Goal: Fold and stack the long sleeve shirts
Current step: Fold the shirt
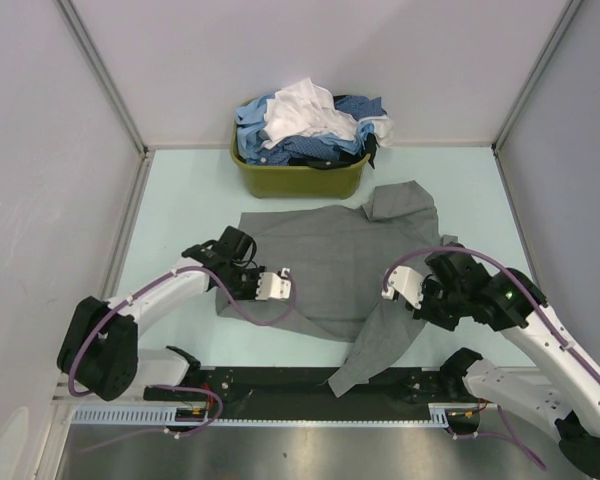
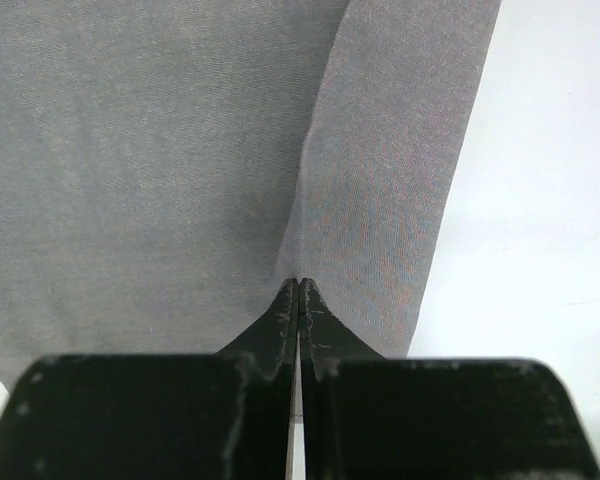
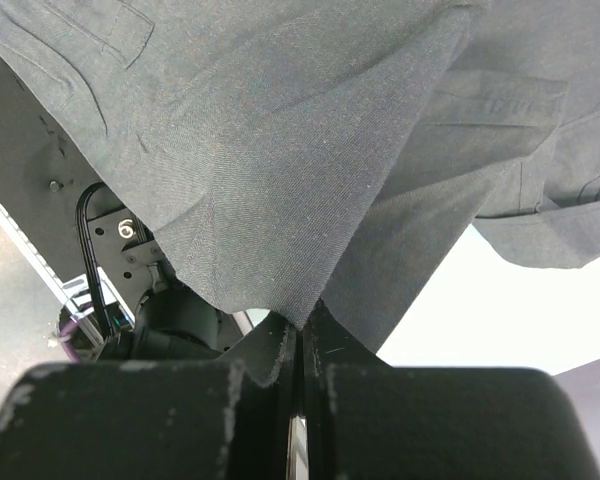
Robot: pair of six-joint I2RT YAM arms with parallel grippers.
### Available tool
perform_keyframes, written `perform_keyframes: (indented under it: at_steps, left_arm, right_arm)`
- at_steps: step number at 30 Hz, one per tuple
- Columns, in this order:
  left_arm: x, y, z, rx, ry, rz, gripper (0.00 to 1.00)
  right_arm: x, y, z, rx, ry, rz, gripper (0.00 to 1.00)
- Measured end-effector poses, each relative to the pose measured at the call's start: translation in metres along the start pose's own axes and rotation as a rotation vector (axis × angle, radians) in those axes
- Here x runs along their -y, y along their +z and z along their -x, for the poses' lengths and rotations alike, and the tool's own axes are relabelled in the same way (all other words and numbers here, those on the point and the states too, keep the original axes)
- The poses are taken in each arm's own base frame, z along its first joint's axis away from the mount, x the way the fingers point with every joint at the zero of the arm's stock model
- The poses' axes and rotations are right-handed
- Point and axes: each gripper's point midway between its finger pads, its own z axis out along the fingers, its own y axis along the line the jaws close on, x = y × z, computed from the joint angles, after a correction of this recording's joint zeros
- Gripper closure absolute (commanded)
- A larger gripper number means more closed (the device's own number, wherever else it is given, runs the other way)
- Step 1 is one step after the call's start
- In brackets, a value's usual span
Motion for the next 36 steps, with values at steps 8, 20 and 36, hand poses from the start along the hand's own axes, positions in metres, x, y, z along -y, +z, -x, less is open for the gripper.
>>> perform_keyframes:
  at_steps: [8,20,36]
  left_arm:
    - [0.012,-0.041,0.017,0.055,0.039,0.081,1.0]
    - [0.078,-0.06,0.006,0.091,0.015,0.092,1.0]
    - [0.078,-0.053,0.001,0.09,0.016,0.109,1.0]
  right_arm:
    - [0.002,-0.017,0.005,0.075,0.036,-0.065,1.0]
    - [0.0,-0.04,0.014,0.171,0.194,-0.09,1.0]
    - [-0.029,-0.07,0.09,0.394,0.062,0.195,0.34]
